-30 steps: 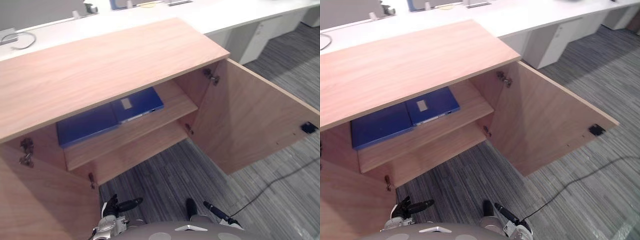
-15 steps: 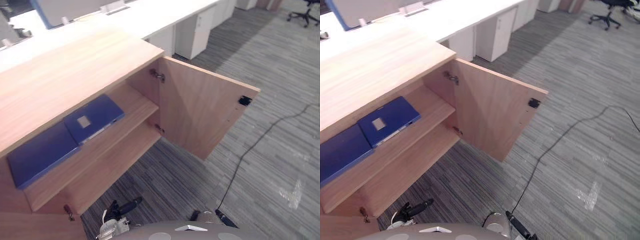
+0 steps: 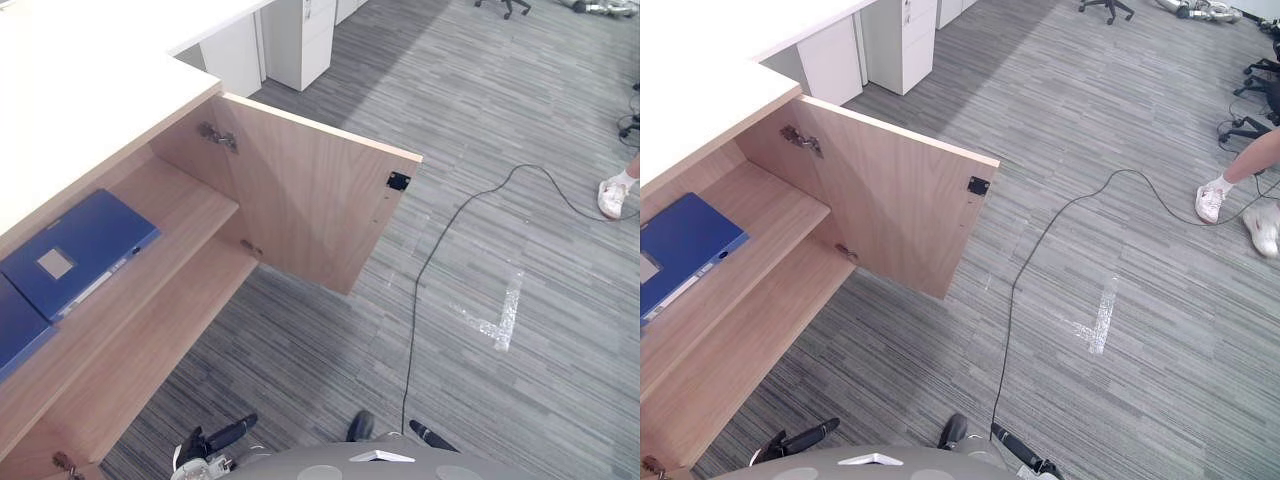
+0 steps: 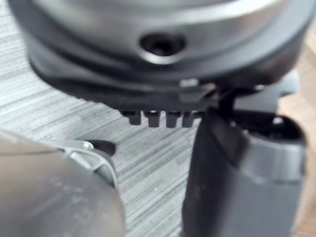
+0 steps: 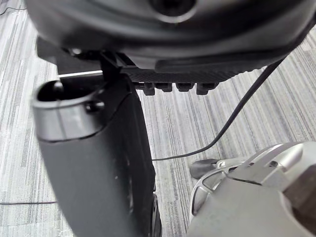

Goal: Walk over to the cabinet, pick up the folder, carry it to the office cabinet, place the folder inside the office cabinet, then close the office cabinet door

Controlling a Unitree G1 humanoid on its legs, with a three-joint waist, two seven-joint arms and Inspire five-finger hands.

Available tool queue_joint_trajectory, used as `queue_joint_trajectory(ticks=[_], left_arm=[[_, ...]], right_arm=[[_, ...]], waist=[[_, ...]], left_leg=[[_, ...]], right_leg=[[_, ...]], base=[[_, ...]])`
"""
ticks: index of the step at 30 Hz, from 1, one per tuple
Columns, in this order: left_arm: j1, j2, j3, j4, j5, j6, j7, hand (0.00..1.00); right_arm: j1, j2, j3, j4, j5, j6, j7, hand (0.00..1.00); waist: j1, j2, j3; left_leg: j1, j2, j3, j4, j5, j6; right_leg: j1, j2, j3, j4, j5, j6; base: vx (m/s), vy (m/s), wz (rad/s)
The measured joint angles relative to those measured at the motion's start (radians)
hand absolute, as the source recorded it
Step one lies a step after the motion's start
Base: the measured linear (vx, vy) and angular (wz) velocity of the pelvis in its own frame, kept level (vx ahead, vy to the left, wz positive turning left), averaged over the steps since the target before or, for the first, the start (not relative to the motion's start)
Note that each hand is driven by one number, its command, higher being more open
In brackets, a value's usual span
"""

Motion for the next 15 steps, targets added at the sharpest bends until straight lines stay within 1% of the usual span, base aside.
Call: queue_joint_trajectory(ticks=[1, 2, 3, 4, 5, 6, 7, 8, 9, 10, 11, 12, 13, 14, 15], left_arm=[[0.001, 0.003, 0.006, 0.001, 0.000, 0.000, -0.001, 1.00], [0.001, 0.004, 0.011, 0.001, -0.001, -0.001, -0.003, 1.00], [0.003, 0.005, 0.017, 0.002, 0.000, -0.002, -0.005, 1.00], [0.003, -0.001, 0.017, 0.001, 0.000, -0.003, -0.007, 1.00], [0.005, -0.015, 0.017, 0.002, 0.001, -0.003, -0.011, 1.00], [0.006, -0.015, 0.018, 0.003, 0.001, -0.003, -0.012, 1.00], [0.016, -0.003, 0.022, 0.000, 0.002, -0.001, -0.012, 1.00], [0.028, 0.011, 0.020, -0.012, 0.010, -0.001, -0.012, 1.00], [0.033, 0.017, 0.019, -0.019, 0.012, -0.002, -0.012, 1.00], [0.036, 0.030, 0.019, -0.024, 0.014, -0.001, -0.012, 1.00], [0.041, 0.038, 0.020, -0.028, 0.015, -0.001, -0.013, 1.00], [0.042, 0.039, 0.021, -0.029, 0.016, -0.001, -0.013, 1.00], [0.044, 0.040, 0.021, -0.029, 0.017, -0.001, -0.013, 1.00], [0.045, 0.039, 0.020, -0.033, 0.017, 0.000, -0.014, 1.00], [0.048, 0.037, 0.020, -0.038, 0.018, -0.001, -0.016, 1.00]], right_arm=[[0.000, 0.000, -0.006, 0.003, 0.000, -0.001, -0.003, 1.00], [0.001, 0.002, -0.010, 0.007, 0.000, 0.000, -0.005, 1.00], [0.001, 0.000, -0.016, 0.022, 0.000, 0.001, -0.014, 1.00], [-0.001, -0.006, -0.028, 0.023, 0.000, 0.001, -0.021, 1.00], [-0.011, -0.019, -0.044, 0.019, 0.000, 0.000, -0.023, 1.00], [-0.014, -0.018, -0.050, 0.019, 0.000, -0.001, -0.023, 1.00], [-0.019, -0.004, -0.056, 0.019, 0.001, 0.000, -0.023, 1.00], [-0.020, 0.007, -0.060, 0.020, 0.000, 0.004, -0.023, 1.00], [-0.022, 0.012, -0.070, 0.019, 0.001, 0.006, -0.023, 1.00], [-0.028, 0.016, -0.100, 0.019, 0.000, 0.009, -0.023, 1.00], [-0.040, 0.012, -0.149, 0.010, -0.002, 0.011, -0.027, 1.00], [-0.044, 0.007, -0.172, -0.003, -0.002, 0.015, -0.029, 1.00], [-0.055, -0.004, -0.200, -0.034, -0.004, 0.026, -0.033, 1.00], [-0.064, -0.026, -0.229, -0.091, -0.007, 0.045, -0.051, 1.00], [-0.077, -0.057, -0.251, -0.167, -0.024, 0.057, -0.071, 1.00]], waist=[[0.001, -0.007, 0.002], [0.003, -0.018, 0.006], [0.004, -0.027, 0.000], [0.005, -0.022, -0.003], [0.010, 0.002, -0.005], [0.012, 0.001, -0.003], [0.014, -0.011, -0.019], [0.009, -0.026, -0.026], [0.008, -0.036, -0.027], [0.009, -0.050, -0.026], [0.008, -0.055, -0.025], [0.008, -0.053, -0.025], [0.008, -0.049, -0.023], [0.005, -0.046, -0.022], [0.000, -0.028, -0.014]], left_leg=[[-0.004, -0.005, -0.013, 0.024, 0.008, -0.001], [-0.011, -0.006, -0.021, 0.039, -0.007, -0.007], [-0.015, -0.025, -0.049, -0.001, -0.049, 0.000], [-0.017, -0.040, -0.069, -0.066, -0.049, 0.000], [-0.025, -0.050, -0.088, -0.164, 0.042, 0.013], [-0.026, -0.052, -0.089, -0.163, 0.037, 0.001], [-0.020, -0.077, -0.090, -0.154, 0.038, 0.004], [-0.021, -0.099, -0.092, -0.156, 0.035, 0.010], [-0.019, -0.106, -0.093, -0.155, 0.032, 0.015], [-0.018, -0.120, -0.095, -0.154, 0.031, 0.018], [-0.019, -0.133, -0.100, -0.153, 0.026, 0.026], [-0.019, -0.138, -0.101, -0.151, 0.023, 0.030], [-0.020, -0.146, -0.104, -0.148, 0.022, 0.033], [-0.021, -0.152, -0.108, -0.141, 0.016, 0.042], [-0.022, -0.157, -0.109, -0.137, 0.010, 0.047]], right_leg=[[0.019, -0.007, -0.001, -0.016, 0.004, 0.001], [0.030, -0.017, 0.000, -0.020, 0.005, 0.001], [0.040, -0.033, 0.001, -0.026, 0.009, 0.008], [0.044, -0.041, -0.001, -0.027, 0.013, 0.015], [0.049, -0.041, 0.003, -0.031, 0.024, 0.032], [0.053, -0.043, 0.007, -0.033, 0.028, 0.037], [0.064, -0.061, 0.015, -0.055, 0.047, 0.059], [0.066, -0.081, 0.015, -0.062, 0.053, 0.070], [0.068, -0.088, 0.015, -0.063, 0.056, 0.074], [0.073, -0.102, 0.012, -0.064, 0.061, 0.081], [0.075, -0.115, 0.009, -0.065, 0.064, 0.087], [0.076, -0.117, 0.010, -0.065, 0.066, 0.089], [0.077, -0.123, 0.009, -0.065, 0.069, 0.093], [0.080, -0.134, 0.008, -0.063, 0.071, 0.095], [0.079, -0.136, 0.009, -0.062, 0.073, 0.099]], base=[[0.03, 0.012, 0.03], [0.02, 0.074, 0.12], [0.01, 0.148, 0.10], [0.00, 0.235, 0.03], [0.00, 0.238, -0.07], [-0.01, 0.258, -0.15], [0.01, 0.235, -0.03], [0.01, 0.219, 0.02], [0.01, 0.181, 0.13], [-0.01, 0.153, 0.11], [-0.01, 0.149, 0.11], [-0.01, 0.095, 0.07], [0.00, 0.074, 0.05], [-0.01, 0.063, 0.04], [-0.01, 0.063, 0.03]])
